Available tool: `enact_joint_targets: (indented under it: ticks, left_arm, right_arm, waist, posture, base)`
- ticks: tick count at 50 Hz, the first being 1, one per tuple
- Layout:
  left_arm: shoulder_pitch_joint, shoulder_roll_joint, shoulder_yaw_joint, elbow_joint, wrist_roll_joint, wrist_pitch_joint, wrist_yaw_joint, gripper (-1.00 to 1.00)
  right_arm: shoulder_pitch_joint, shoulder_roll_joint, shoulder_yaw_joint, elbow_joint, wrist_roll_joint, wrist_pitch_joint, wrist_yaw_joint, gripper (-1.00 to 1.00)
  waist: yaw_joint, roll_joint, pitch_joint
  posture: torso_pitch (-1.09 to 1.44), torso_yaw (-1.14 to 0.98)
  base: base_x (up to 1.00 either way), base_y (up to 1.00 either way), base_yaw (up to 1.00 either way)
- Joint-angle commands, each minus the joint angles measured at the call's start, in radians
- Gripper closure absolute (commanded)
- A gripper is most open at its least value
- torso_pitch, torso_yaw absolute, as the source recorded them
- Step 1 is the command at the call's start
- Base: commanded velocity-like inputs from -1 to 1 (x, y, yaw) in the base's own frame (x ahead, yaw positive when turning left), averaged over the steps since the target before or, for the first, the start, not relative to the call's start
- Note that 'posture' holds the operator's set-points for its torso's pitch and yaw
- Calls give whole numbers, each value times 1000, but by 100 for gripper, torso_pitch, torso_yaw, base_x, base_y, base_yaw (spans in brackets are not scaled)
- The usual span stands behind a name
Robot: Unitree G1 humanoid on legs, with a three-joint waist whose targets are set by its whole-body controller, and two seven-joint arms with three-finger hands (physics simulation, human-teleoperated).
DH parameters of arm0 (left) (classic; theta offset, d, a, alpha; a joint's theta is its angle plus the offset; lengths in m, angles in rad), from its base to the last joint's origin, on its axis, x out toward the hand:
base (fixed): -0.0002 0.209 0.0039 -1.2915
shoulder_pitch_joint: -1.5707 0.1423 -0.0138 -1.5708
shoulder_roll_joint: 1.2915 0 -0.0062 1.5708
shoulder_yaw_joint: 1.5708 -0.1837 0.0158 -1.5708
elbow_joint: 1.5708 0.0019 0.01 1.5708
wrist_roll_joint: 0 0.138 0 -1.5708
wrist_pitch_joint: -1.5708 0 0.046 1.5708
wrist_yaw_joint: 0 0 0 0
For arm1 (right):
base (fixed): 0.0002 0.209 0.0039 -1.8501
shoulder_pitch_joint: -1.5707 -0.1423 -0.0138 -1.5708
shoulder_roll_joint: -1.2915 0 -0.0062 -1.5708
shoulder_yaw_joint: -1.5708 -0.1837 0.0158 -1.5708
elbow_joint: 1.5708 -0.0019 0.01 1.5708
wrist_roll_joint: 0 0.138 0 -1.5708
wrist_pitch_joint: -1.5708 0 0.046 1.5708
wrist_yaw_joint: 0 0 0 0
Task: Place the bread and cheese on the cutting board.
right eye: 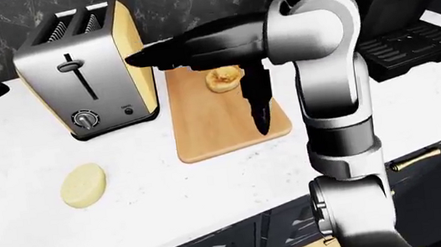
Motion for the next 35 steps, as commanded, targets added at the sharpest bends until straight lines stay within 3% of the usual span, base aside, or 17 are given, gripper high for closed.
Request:
enact_joint_targets:
  ticks: [1, 12, 35]
  left_arm:
    - [-27, 20, 13, -30, 1, -24, 1, -100]
    - [-27, 20, 13, -30, -1, -26, 2, -100]
    - [-20, 23, 20, -30, -5, -28, 2, -100]
  right_arm:
    - [-30, -3, -15, -33, 10, 6, 1, -100]
    - [-51, 46, 10, -62, 0, 17, 38, -100]
    - [-148, 240, 101, 41, -50, -86, 36, -100]
  waist:
    - [-1, 5, -27]
    - [-6, 12, -27]
    - [-19, 33, -27]
  posture:
    - [0, 0]
    - [0, 0]
    - [0, 0]
  base:
    - [0, 0, 0]
    - [0, 0, 0]
    - [0, 0, 0]
